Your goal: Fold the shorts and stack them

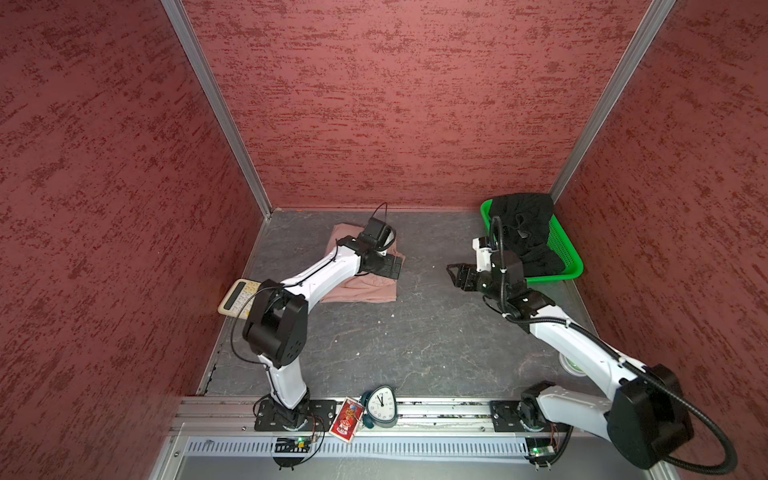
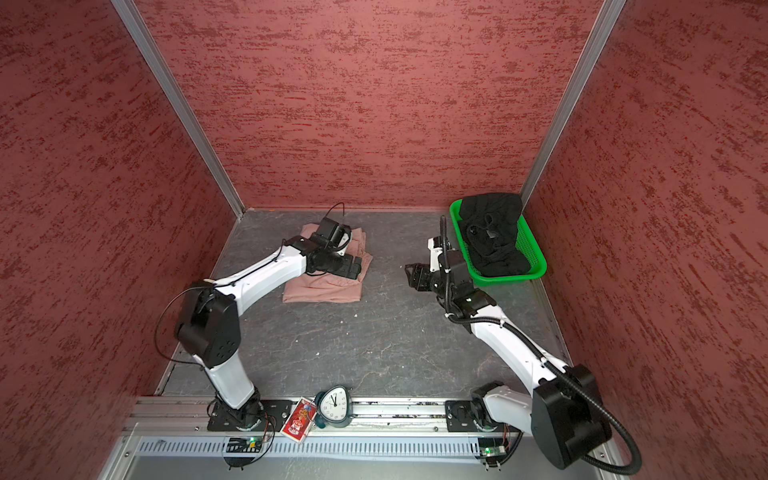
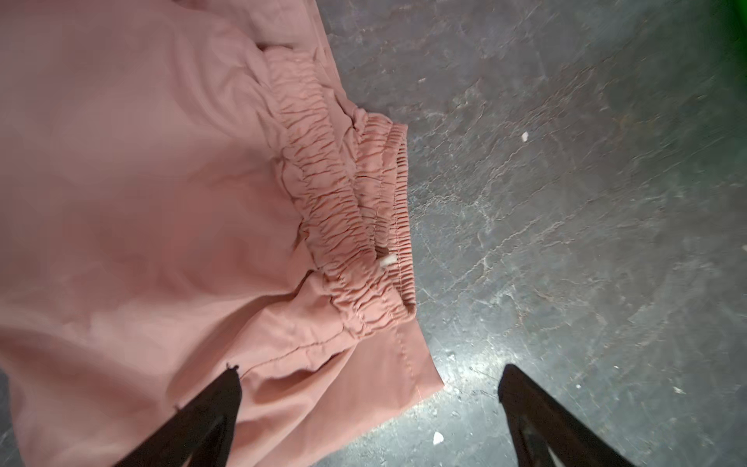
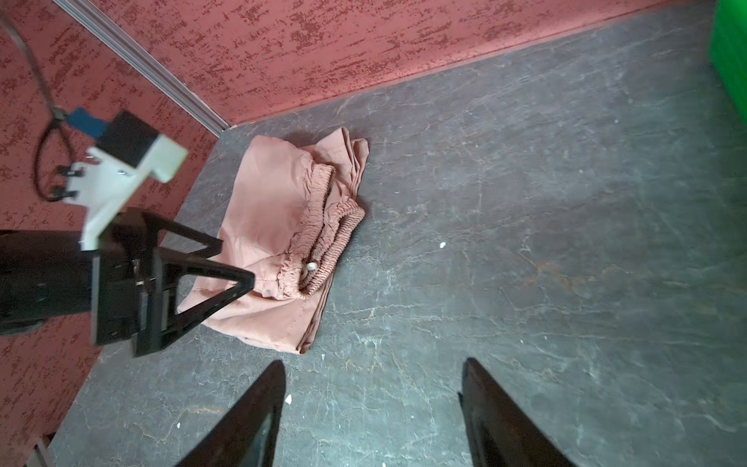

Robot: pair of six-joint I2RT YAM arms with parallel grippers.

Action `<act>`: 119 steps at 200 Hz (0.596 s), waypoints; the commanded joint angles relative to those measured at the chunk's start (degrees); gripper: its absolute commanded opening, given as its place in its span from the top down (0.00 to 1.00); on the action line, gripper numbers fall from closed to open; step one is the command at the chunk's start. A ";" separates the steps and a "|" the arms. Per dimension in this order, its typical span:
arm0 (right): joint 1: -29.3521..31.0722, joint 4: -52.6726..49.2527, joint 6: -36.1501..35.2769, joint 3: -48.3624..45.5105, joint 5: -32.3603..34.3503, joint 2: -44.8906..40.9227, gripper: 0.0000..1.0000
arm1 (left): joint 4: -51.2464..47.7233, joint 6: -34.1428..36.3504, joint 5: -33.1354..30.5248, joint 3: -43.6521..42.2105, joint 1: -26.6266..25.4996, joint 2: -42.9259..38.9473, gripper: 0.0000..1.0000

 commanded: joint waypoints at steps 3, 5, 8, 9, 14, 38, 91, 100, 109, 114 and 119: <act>-1.10 -1.25 0.95 -1.76 0.89 -2.96 0.29 | -2.88 3.82 -4.09 4.72 -1.96 5.58 0.01; -1.19 -1.22 0.97 -1.90 0.87 -3.02 0.29 | -3.00 3.85 -4.19 5.00 -2.03 6.11 0.01; -1.25 -1.09 0.95 -2.06 0.77 -3.07 0.29 | -3.23 3.84 -4.30 5.42 -2.14 6.82 0.01; -1.25 -1.03 0.92 -2.09 0.73 -3.11 0.29 | -3.35 3.82 -4.30 5.69 -2.16 7.08 0.01; -1.33 -0.99 1.05 -2.27 0.56 -3.03 0.29 | -3.68 3.80 -4.47 6.44 -2.25 8.18 0.01; -1.57 -0.71 1.30 -2.03 -0.55 -1.95 0.29 | -5.63 3.62 -6.58 9.01 -2.22 12.54 0.01; -1.66 1.49 2.46 -2.29 -2.90 0.31 0.29 | -10.10 1.82 -12.87 10.76 0.75 18.61 0.01; -1.61 2.40 3.47 -2.57 -3.44 0.59 0.29 | -10.17 1.86 -13.24 10.54 1.81 18.88 0.01; -1.65 4.11 4.72 -3.26 -4.78 0.84 0.29 | -9.91 2.21 -13.42 10.25 3.19 19.03 0.01; -1.62 4.87 5.42 -3.63 -5.32 1.01 0.29 | -9.58 2.37 -13.44 10.18 3.98 19.11 0.01; -1.62 5.39 5.97 -3.93 -5.67 1.13 0.29 | -9.09 2.54 -13.40 10.08 4.95 19.20 0.01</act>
